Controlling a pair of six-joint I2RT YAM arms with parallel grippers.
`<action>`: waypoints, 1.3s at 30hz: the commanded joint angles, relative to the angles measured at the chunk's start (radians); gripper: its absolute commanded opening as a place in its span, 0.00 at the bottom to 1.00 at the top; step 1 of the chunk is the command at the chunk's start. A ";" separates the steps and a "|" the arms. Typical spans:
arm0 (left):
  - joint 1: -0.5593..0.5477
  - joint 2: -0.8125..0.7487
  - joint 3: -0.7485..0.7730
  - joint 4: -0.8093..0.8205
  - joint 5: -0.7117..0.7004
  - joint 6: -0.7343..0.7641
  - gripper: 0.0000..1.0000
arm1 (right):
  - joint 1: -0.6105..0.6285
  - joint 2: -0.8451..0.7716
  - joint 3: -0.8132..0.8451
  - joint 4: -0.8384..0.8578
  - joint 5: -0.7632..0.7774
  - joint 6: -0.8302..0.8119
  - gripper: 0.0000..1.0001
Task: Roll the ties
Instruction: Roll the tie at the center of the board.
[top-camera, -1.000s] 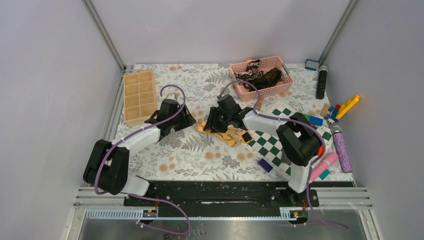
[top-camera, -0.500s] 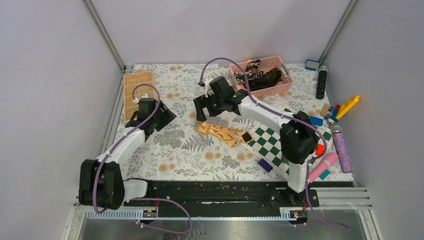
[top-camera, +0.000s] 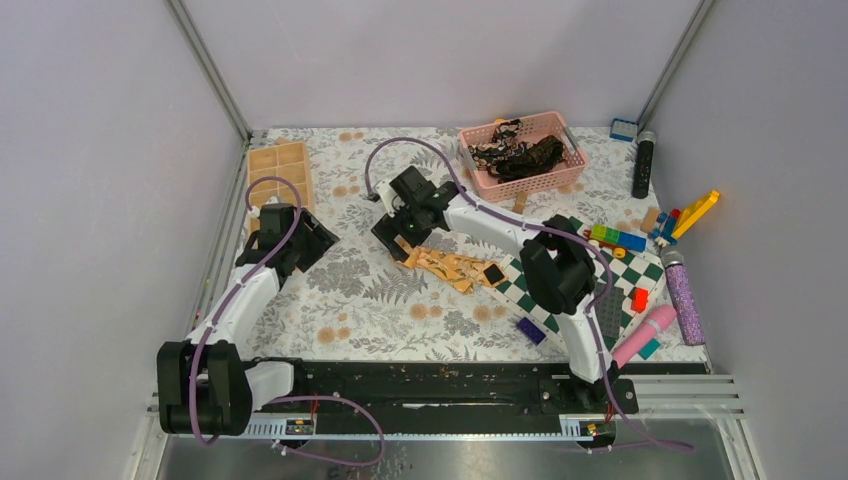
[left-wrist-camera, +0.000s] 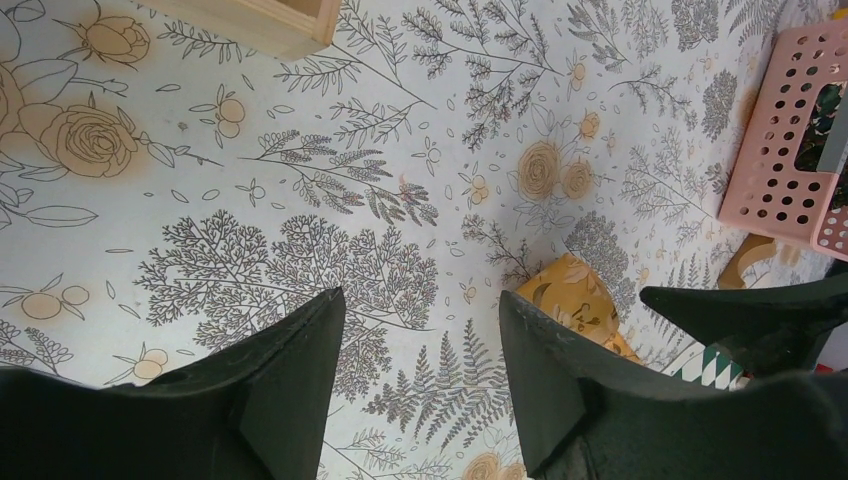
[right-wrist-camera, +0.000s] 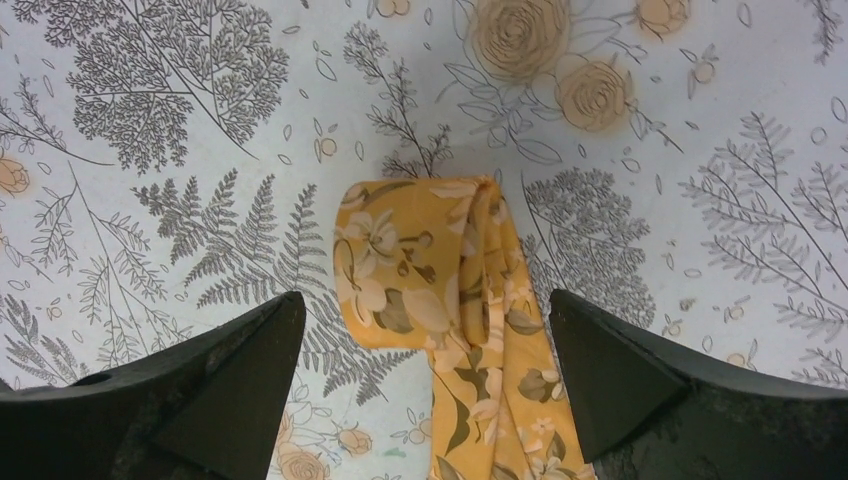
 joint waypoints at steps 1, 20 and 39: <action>0.010 -0.022 0.000 0.023 0.037 0.011 0.59 | 0.035 0.054 0.090 -0.043 0.042 -0.044 0.99; 0.026 -0.007 -0.006 0.022 0.048 0.023 0.59 | 0.042 0.184 0.174 -0.090 0.099 -0.065 0.90; 0.028 0.006 0.000 0.020 0.048 0.031 0.59 | 0.042 0.213 0.200 -0.132 0.075 -0.069 0.56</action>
